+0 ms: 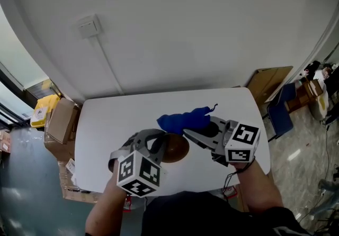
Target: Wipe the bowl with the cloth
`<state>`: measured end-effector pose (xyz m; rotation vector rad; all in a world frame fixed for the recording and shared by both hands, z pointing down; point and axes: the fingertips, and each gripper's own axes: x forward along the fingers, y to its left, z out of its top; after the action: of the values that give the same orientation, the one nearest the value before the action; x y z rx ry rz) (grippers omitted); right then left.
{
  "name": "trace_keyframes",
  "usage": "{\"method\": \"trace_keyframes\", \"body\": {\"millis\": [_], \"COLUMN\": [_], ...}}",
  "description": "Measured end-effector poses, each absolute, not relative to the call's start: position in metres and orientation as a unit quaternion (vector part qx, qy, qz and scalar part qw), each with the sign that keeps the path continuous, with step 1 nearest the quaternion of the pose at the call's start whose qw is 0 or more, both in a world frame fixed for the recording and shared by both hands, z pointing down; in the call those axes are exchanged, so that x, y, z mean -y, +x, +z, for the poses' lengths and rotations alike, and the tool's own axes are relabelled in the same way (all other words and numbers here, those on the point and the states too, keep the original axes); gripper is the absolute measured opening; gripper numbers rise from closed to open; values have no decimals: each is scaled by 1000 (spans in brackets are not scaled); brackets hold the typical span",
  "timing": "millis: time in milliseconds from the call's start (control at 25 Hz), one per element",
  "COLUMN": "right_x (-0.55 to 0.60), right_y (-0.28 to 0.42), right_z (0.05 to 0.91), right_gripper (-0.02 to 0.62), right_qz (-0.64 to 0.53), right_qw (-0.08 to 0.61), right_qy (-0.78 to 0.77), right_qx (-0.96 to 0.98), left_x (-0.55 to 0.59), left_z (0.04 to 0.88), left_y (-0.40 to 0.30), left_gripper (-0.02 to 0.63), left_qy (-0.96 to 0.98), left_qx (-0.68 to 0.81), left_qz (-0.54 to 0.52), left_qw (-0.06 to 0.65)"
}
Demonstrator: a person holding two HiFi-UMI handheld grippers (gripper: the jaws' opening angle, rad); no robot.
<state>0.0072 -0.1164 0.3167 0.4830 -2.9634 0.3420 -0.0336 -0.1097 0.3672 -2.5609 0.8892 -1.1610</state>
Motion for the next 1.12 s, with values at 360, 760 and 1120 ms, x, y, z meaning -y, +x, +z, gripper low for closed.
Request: {"method": "trace_keyframes", "body": {"millis": [360,760,1120], "right_x": [100,90,82], "right_y": [-24,-19,-24], "right_z": [347,368,371], "right_gripper": [26,26,26], "right_qz": [158,210,164], "right_qw": [130,155,187], "right_qy": [100,71,37], "right_qx": [974,963,968], "left_x": [92,88,59], "left_z": [382,392,396], "left_y": [-19,-28,-21], "left_gripper": [18,18,20], "left_qy": [-823,-824,-808], "left_qx": [-256,-236,-157], "left_qz": [-444,-450,-457], "left_qw": [245,251,337]}}
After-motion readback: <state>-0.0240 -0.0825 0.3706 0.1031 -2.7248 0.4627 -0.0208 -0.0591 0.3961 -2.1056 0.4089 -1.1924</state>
